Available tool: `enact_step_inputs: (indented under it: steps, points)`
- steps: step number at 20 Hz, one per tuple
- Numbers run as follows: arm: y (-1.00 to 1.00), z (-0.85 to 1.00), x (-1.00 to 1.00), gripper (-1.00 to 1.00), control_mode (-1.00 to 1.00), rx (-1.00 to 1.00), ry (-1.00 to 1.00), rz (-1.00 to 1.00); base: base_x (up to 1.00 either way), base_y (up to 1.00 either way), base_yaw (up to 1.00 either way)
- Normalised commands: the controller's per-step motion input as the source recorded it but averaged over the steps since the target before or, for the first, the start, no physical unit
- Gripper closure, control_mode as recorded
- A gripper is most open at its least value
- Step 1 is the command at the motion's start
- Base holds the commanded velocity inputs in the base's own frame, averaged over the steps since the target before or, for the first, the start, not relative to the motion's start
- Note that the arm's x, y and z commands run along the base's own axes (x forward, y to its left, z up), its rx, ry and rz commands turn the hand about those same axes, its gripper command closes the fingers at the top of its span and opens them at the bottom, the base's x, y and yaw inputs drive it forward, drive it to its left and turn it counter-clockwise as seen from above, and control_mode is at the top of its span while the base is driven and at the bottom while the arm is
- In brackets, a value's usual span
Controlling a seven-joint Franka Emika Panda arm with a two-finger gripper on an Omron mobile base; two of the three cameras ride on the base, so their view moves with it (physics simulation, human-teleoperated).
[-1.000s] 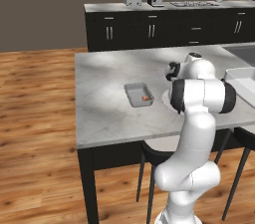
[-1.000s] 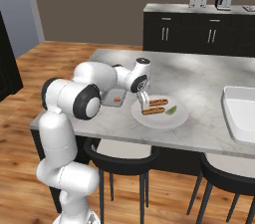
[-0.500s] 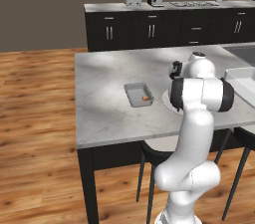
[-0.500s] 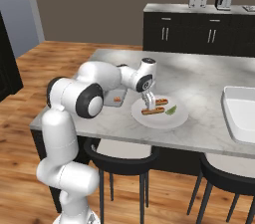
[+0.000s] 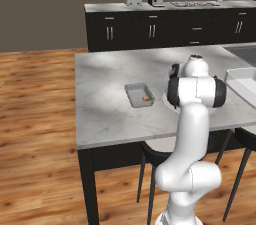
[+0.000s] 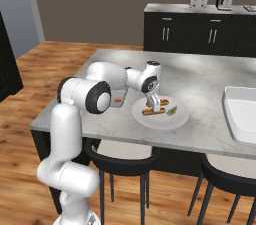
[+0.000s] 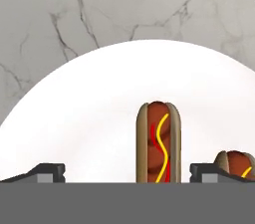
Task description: Place one cooked food and one vegetable from the large plate to each tupperware container.
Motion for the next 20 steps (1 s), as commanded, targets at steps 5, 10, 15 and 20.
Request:
enact_step_inputs:
  steps: [5, 10, 15, 20]
  points:
    - [-0.06, -0.27, 0.23, -1.0, -1.0, 0.0, 0.09, 0.0, 0.0, 0.0, 0.0]
    - [0.0, -0.26, 0.37, -1.0, -1.0, 0.0, 0.1, 0.03, 0.0, 0.0, 0.0]
    - [0.0, -0.13, 0.07, -1.0, -1.0, 0.0, 0.03, 0.06, 0.0, 0.0, 0.0]
    - [-0.03, -0.08, -0.44, -1.0, -1.0, 0.0, 0.0, 0.01, 0.0, 0.0, 0.0]
